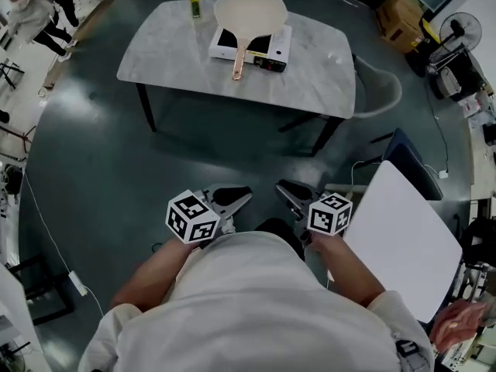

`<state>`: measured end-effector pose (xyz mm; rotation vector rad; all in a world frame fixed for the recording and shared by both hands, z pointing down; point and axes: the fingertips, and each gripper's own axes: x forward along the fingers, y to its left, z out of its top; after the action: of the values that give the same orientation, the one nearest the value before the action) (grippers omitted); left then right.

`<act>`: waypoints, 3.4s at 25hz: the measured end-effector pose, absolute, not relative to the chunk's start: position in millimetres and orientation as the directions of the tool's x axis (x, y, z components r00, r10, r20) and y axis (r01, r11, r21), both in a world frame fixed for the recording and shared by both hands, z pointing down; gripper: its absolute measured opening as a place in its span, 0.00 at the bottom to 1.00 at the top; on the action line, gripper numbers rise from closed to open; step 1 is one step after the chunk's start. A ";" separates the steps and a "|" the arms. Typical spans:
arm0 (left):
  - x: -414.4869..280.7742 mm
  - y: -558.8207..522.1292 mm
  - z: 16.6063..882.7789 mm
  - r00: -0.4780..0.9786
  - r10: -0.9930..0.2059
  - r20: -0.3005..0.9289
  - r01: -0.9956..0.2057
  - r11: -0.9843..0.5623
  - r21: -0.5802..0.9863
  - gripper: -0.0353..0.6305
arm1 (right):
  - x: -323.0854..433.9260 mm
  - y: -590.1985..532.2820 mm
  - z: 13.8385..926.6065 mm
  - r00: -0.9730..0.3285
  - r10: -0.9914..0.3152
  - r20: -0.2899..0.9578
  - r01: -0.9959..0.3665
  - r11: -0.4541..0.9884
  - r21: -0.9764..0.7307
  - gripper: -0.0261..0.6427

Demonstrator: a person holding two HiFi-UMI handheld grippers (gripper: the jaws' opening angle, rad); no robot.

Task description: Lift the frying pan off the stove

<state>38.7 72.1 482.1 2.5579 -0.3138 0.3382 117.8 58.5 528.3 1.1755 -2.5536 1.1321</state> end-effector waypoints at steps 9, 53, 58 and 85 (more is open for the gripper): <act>8.0 -47.6 493.2 0.911 -0.292 0.292 -0.410 -0.729 0.549 0.19 | 129.0 -68.7 536.8 -0.731 -0.566 0.381 -0.635 0.359 -0.684 0.22; 69.4 -339.8 603.9 0.899 -0.291 0.328 -0.416 -0.335 0.845 0.25 | 61.2 -492.2 588.1 -0.925 -0.353 0.138 -0.198 0.138 -0.970 0.30; 69.1 -339.0 599.7 0.909 -0.286 0.303 -0.395 -0.358 0.846 0.24 | 62.2 -491.0 587.1 -0.922 -0.358 0.146 -0.208 0.139 -0.968 0.30; 10.0 -291.8 505.3 0.881 -0.435 0.185 -0.379 -0.418 0.826 0.24 | -11.9 -442.5 494.9 -0.961 -0.260 0.095 -0.165 0.266 -0.950 0.30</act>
<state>10.0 -291.8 505.3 2.0509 -0.5894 -0.0697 -11.9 -442.5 494.9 0.4313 -2.5620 1.9048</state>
